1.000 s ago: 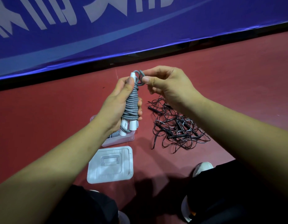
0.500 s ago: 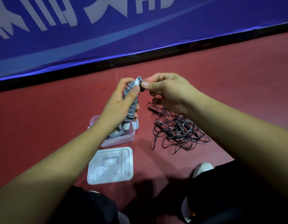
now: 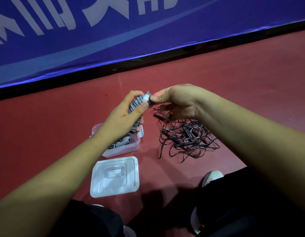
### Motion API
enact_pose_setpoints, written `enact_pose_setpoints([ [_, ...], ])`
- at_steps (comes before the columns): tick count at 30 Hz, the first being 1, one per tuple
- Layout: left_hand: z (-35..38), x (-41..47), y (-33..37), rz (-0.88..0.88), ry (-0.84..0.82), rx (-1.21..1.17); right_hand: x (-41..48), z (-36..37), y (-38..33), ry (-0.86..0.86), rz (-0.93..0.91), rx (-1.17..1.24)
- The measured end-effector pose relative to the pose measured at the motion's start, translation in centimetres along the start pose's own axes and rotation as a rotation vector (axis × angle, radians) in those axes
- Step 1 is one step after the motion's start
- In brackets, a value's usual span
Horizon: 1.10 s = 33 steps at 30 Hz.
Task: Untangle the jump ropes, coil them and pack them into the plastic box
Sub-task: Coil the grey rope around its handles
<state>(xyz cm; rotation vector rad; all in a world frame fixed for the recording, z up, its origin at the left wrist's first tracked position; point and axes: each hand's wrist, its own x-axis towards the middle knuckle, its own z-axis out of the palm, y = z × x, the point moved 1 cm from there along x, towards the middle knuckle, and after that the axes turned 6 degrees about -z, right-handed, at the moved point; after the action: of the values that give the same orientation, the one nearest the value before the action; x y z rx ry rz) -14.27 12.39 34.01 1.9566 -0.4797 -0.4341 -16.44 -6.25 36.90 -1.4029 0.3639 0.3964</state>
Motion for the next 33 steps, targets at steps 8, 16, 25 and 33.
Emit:
enact_pose_setpoints([
  [8,-0.1,0.6,0.4,-0.048,-0.048,-0.117,0.2,0.5,0.5,-0.003,-0.243,0.105],
  [16,0.1,0.6,0.0,-0.101,-0.097,-0.14,0.3,1.4,1.8,0.176,-0.438,0.001],
  [25,-2.0,0.5,-0.1,-0.059,-0.049,0.168,0.2,1.5,0.8,-0.007,-0.382,-0.049],
  [33,-1.6,0.1,-0.9,-0.097,-0.089,0.422,0.0,2.4,1.9,0.221,-0.458,-0.665],
])
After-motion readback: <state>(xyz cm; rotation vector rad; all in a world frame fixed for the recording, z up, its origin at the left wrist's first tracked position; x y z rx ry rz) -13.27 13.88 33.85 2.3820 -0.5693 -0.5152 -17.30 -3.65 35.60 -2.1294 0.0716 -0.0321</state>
